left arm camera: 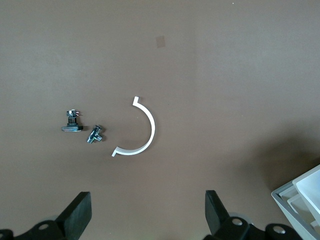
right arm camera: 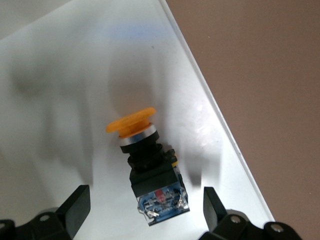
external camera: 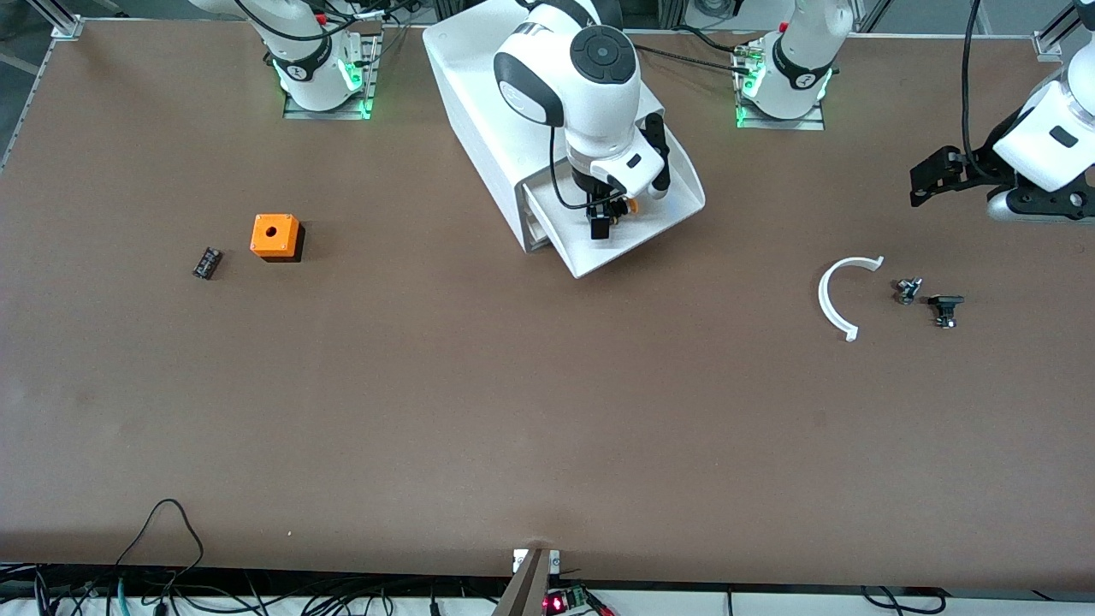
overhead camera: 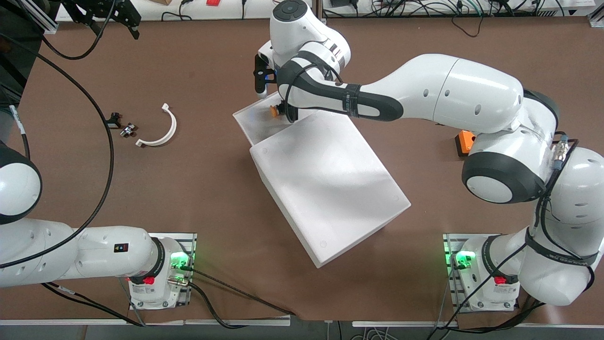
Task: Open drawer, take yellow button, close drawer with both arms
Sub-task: 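Lower the right gripper and grasp the yellow button in the drawer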
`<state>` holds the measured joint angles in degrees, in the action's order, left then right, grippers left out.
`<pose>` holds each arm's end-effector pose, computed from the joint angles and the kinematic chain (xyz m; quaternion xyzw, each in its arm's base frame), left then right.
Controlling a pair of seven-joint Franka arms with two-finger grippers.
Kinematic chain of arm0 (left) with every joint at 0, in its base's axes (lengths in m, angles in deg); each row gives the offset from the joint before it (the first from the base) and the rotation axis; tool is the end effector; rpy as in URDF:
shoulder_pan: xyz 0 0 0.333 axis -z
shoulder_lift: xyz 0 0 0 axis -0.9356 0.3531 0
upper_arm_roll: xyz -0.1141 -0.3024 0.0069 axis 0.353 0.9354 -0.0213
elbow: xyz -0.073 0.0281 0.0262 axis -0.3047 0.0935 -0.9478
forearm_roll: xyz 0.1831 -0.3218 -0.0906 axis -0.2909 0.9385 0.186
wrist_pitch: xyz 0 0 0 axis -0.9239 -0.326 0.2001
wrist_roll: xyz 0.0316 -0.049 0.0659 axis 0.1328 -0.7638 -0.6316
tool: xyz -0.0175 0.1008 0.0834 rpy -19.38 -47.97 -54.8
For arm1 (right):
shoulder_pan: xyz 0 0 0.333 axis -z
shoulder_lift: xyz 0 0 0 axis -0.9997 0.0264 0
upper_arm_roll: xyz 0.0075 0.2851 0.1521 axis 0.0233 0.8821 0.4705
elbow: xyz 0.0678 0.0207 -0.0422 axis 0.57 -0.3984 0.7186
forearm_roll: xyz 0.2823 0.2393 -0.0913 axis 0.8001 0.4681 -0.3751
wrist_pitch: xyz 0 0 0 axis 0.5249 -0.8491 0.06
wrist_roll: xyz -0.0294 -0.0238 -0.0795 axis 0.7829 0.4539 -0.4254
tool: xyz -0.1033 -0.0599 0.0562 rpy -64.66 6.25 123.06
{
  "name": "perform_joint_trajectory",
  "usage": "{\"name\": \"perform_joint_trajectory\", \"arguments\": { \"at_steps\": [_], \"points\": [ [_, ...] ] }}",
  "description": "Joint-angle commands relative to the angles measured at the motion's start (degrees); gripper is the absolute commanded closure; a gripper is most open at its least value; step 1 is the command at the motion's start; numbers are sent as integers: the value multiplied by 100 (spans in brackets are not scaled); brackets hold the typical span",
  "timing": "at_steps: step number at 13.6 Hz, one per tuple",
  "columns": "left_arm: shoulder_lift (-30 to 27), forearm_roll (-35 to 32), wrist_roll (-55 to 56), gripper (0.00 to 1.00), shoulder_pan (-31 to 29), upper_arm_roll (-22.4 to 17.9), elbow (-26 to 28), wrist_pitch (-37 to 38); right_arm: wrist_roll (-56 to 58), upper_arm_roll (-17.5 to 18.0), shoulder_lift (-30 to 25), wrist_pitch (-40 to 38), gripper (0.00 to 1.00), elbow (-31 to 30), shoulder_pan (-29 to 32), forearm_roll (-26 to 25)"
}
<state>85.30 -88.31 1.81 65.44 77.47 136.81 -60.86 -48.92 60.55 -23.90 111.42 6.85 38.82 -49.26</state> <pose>0.5186 -0.0166 0.5809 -0.9991 0.0180 0.0324 0.0197 0.4342 0.5950 0.3835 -0.6884 -0.7249 -0.0155 0.0168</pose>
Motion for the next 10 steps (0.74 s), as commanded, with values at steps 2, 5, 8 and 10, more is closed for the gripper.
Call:
{"name": "perform_joint_trajectory", "arguments": {
  "at_steps": [2,5,8,10],
  "points": [
    [41,69,50,0,-16,-4,-121,49,281,-31,64,-86,15,96,-52,-40],
    [41,69,50,0,-16,-4,-121,49,264,66,64,-95,35,96,-52,-101],
    [41,69,50,0,-16,-4,-121,49,211,74,64,-95,50,96,-131,-303],
    [41,69,50,0,-16,-4,-121,49,203,74,64,-104,60,96,-175,-426]
  ]
}}
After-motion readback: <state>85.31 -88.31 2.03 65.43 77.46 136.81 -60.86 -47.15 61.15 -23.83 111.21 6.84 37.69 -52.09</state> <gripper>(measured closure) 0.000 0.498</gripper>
